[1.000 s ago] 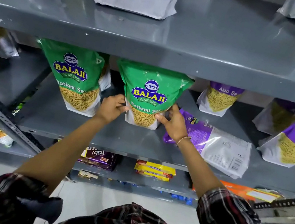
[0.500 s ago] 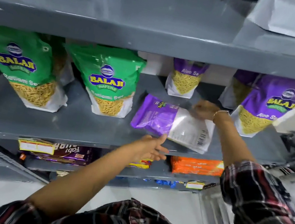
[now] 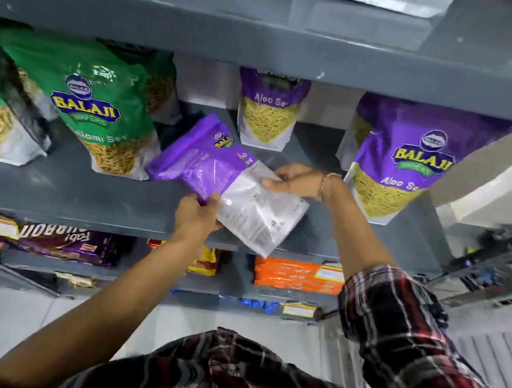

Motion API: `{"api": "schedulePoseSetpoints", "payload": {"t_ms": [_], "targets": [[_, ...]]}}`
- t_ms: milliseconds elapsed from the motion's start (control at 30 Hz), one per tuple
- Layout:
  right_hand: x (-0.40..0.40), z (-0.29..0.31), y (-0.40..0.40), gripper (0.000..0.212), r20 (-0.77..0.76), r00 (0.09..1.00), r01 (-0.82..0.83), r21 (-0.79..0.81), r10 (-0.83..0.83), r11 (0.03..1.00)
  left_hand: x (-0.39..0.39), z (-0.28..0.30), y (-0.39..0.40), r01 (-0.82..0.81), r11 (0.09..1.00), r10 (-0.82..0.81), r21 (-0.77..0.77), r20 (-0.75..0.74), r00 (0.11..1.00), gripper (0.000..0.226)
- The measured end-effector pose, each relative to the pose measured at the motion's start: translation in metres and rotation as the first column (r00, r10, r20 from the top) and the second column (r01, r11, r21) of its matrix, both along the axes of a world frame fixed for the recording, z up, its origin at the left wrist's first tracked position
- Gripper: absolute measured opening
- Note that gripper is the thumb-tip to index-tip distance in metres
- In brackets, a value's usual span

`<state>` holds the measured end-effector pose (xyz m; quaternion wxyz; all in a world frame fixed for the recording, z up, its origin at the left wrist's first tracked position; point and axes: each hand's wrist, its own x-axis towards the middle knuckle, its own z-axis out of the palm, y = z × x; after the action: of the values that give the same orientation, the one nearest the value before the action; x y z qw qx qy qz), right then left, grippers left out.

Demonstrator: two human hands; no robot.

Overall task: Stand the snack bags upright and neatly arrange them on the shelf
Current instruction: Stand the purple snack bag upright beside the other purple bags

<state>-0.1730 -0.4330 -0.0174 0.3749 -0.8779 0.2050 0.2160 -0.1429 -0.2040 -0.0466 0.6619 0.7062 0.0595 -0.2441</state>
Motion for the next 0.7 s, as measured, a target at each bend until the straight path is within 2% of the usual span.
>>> {"api": "schedulePoseSetpoints", "payload": {"t_ms": [67, 133, 233, 333, 433, 567, 700], "targets": [[-0.011, 0.022, 0.022, 0.054, 0.126, 0.992, 0.010, 0.169, -0.031, 0.986, 0.001, 0.007, 0.005, -0.037, 0.990, 0.007, 0.136, 0.214, 0.977, 0.018], [-0.019, 0.015, 0.019, 0.039, 0.207, 0.973, 0.014, 0.378, -0.099, 0.926, 0.002, 0.017, 0.009, -0.063, 0.976, -0.025, 0.211, 0.389, 0.921, 0.022], [-0.026, 0.009, 0.022, 0.033, 0.347, 0.910, 0.068, 0.420, -0.229, 0.905, 0.013, 0.037, 0.009, -0.069, 0.984, -0.026, 0.163, 0.522, 0.852, 0.021], [-0.024, 0.006, 0.028, 0.040, 0.475, 0.787, 0.161, 0.457, -0.394, 0.875, 0.030, 0.052, -0.002, 0.041, 0.996, -0.083, 0.083, 0.596, 0.799, 0.004], [-0.020, -0.001, 0.029, 0.039, 0.529, 0.673, 0.252, 0.494, -0.517, 0.832, 0.048, 0.060, -0.020, 0.086, 0.990, -0.137, 0.113, 0.600, 0.788, 0.006], [-0.016, -0.007, 0.029, 0.038, 0.555, 0.543, 0.326, 0.552, -0.630, 0.768, 0.078, 0.040, -0.043, 0.169, 0.985, -0.151, 0.024, 0.587, 0.796, 0.030], [-0.016, -0.021, 0.028, 0.038, 0.559, 0.517, 0.341, 0.560, -0.648, 0.755, 0.088, 0.023, -0.056, 0.216, 0.971, -0.235, 0.105, 0.598, 0.766, 0.034]]}}
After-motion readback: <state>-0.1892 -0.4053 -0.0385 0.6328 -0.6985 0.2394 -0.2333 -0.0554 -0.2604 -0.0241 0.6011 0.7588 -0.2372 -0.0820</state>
